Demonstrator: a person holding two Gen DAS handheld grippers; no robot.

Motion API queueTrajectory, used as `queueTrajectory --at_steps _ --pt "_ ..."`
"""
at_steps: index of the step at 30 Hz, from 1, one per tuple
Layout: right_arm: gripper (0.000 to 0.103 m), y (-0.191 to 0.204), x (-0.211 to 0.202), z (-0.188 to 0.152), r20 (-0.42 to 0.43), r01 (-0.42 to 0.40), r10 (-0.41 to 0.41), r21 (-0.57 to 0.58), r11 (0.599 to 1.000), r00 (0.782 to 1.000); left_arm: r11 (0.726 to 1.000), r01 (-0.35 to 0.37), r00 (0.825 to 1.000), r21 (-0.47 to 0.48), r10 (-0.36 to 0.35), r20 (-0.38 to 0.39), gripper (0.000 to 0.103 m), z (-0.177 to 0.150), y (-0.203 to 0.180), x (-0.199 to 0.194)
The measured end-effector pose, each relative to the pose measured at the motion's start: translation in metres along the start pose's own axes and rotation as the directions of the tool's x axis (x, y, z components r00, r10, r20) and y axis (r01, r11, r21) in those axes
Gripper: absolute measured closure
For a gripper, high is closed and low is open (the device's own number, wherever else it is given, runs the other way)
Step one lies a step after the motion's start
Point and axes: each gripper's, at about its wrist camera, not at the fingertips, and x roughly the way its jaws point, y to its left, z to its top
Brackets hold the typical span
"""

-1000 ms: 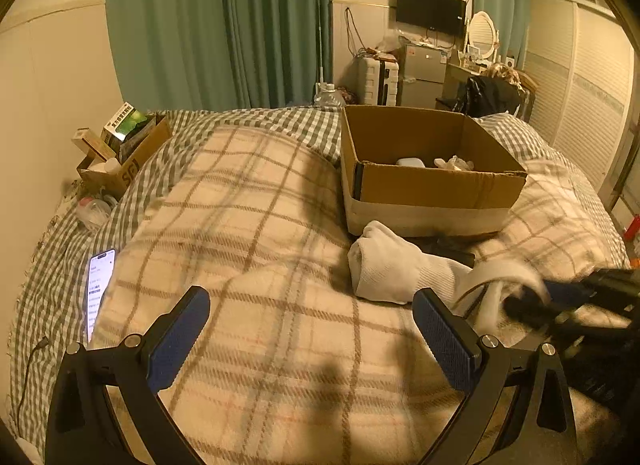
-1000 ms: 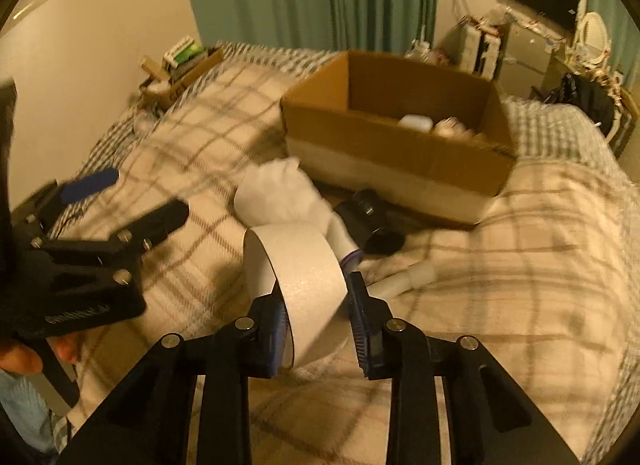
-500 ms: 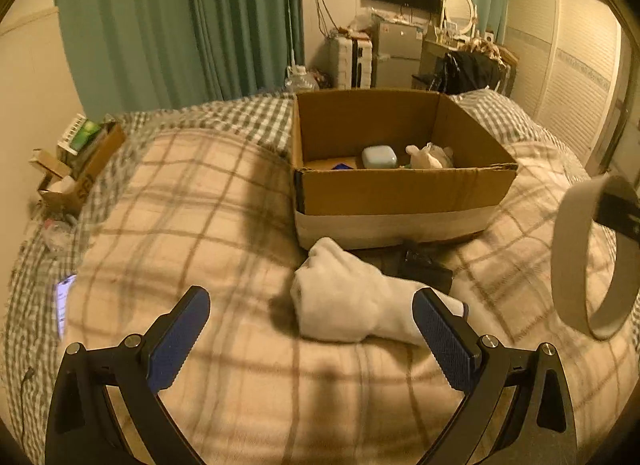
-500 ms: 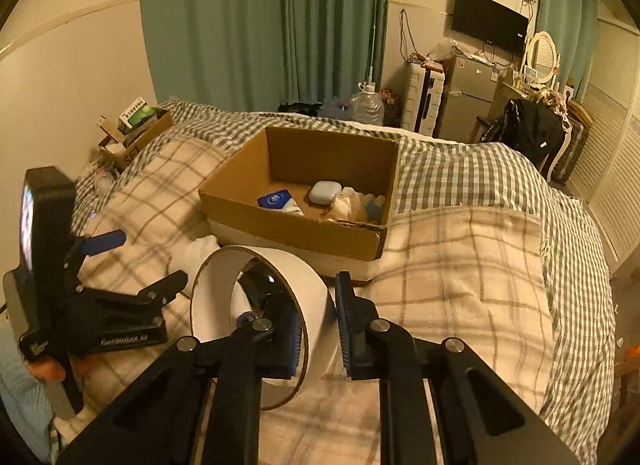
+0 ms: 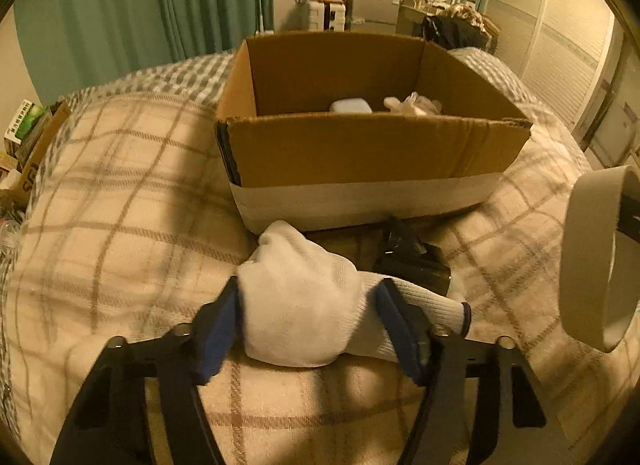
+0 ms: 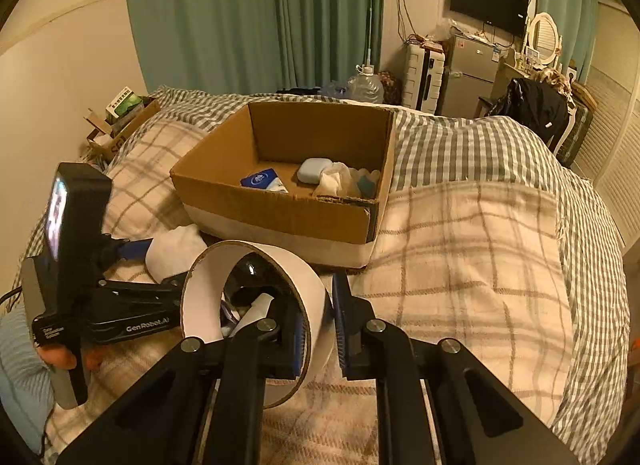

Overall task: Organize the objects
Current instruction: 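Grasp the white ring band with the right tool while the left tool grasps the white sock, then carry the sock and ring band into the box and release both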

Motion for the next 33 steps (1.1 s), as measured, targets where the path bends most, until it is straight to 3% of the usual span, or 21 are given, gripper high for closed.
queueTrajectory --at_steps 1,7,12,19,26,30,33 --pt "0.092 0.000 -0.001 0.000 0.002 0.001 -0.001 0.000 1.000 1.000 1.000 -0.011 1.000 0.000 0.011 0.013 0.054 -0.001 0.000 -0.004" --pt "0.092 0.009 -0.024 0.002 0.040 0.020 -0.019 -0.016 1.000 0.999 1.000 -0.006 0.999 0.001 0.006 0.036 0.069 -0.006 0.000 -0.024" --pt "0.092 0.017 -0.052 0.004 0.080 0.032 -0.029 -0.032 0.999 0.996 0.999 0.038 0.996 -0.004 -0.038 0.076 0.071 -0.004 -0.001 -0.054" --pt "0.092 0.027 -0.094 0.018 0.147 0.078 -0.067 -0.065 0.995 0.987 0.998 0.063 0.977 0.015 -0.064 0.205 0.072 0.022 -0.001 -0.121" --pt "0.092 0.032 -0.136 0.064 0.227 0.125 -0.103 -0.086 0.988 0.968 0.997 0.018 0.942 0.076 -0.042 0.333 0.072 0.072 -0.009 -0.181" --pt "0.093 0.033 -0.146 0.105 0.266 0.153 -0.121 -0.105 0.983 0.956 0.995 0.032 0.935 0.093 -0.062 0.348 0.072 0.110 -0.011 -0.192" --pt "0.093 0.030 -0.135 0.139 0.271 0.172 -0.137 -0.110 0.979 0.953 0.995 -0.001 0.933 0.099 -0.035 0.358 0.072 0.135 -0.012 -0.188"
